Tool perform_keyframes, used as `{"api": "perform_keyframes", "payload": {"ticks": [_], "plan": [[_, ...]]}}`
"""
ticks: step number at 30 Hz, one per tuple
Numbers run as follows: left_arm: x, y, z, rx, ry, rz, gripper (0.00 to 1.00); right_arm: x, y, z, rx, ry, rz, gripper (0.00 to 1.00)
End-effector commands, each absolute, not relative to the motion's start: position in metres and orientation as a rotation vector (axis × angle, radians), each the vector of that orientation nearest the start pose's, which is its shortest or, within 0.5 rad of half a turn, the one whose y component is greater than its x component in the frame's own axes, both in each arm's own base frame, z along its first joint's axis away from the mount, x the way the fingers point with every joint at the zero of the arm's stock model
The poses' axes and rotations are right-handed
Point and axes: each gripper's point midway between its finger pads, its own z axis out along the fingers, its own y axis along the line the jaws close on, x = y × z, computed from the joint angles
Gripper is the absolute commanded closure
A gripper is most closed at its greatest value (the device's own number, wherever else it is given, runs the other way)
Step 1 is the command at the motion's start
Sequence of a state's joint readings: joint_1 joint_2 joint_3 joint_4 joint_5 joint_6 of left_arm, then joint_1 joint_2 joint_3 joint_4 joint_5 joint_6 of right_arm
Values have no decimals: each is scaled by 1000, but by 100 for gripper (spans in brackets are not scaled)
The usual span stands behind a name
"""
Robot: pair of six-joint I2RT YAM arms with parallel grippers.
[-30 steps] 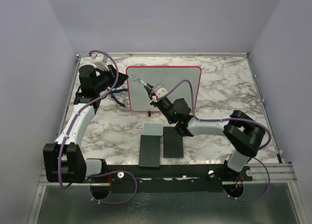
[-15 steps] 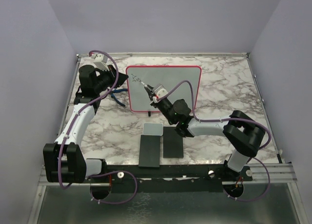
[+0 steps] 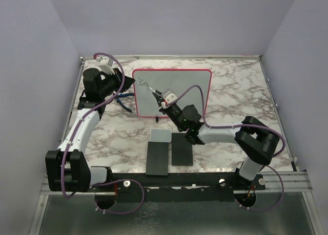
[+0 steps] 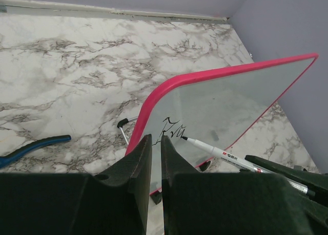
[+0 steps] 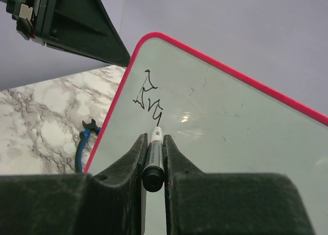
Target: Write a sentence on the whiteboard
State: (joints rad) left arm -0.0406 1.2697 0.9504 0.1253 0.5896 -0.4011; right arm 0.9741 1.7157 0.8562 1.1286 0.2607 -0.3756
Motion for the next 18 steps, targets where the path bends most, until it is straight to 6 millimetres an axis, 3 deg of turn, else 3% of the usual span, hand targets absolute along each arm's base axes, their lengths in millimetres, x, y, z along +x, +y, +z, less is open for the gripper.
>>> {"api": "perform_keyframes", "payload": {"ticks": [1, 8, 18], "plan": [[384, -126, 272, 128, 1787, -825, 87, 324, 375, 273, -614, 1118, 368, 99], [384, -126, 273, 127, 1783, -825, 87, 316, 371, 295, -607, 1076, 398, 99], [383, -126, 273, 128, 1782, -824, 87, 322, 380, 289, -627, 1082, 386, 99]]}}
